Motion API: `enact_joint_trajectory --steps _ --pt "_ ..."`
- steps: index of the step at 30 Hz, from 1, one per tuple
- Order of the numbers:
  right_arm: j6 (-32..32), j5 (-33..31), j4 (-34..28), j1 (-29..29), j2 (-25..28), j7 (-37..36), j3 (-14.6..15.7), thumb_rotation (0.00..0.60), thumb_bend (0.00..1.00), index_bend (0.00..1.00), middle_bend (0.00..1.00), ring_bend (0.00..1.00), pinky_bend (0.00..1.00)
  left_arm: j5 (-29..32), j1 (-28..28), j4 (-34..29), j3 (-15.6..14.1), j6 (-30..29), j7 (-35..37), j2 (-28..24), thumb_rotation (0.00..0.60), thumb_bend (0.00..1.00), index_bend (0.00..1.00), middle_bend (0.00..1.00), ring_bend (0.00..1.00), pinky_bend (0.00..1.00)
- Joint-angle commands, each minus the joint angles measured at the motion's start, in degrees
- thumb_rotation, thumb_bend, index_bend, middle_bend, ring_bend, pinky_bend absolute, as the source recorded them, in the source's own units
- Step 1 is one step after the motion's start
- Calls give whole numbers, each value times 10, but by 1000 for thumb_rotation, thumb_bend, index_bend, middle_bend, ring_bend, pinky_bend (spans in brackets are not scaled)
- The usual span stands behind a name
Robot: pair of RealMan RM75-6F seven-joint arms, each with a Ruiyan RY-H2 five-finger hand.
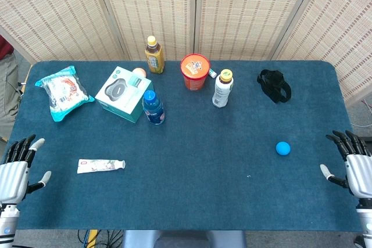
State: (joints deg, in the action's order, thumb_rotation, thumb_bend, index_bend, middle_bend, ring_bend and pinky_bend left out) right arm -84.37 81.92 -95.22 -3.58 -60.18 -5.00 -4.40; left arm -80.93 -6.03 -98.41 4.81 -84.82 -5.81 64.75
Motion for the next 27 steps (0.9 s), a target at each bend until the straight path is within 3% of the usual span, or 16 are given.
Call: enact_joint_trajectory --steps 1,10,19,27 --pt "-1 2 -1 1 1 -1 0 600 199 208 148 12 90 -1 0 0 0 1 1 -1 600 242 136 49 0 0" --pt "-28 22 -1 -1 6 -8 -16 600 199 208 147 12 90 -13 -28 11 -2 45 19 -6 600 242 158 75 22 0" --pt "-44 27 -14 1 19 0 -25 600 199 208 145 12 90 -16 -94 23 -2 156 59 -11 600 240 228 109 39 0" --pt "-44 18 -13 9 20 -2 -22 600 199 208 143 12 90 -6 -138 49 -4 218 54 25 600 185 239 126 63 6"
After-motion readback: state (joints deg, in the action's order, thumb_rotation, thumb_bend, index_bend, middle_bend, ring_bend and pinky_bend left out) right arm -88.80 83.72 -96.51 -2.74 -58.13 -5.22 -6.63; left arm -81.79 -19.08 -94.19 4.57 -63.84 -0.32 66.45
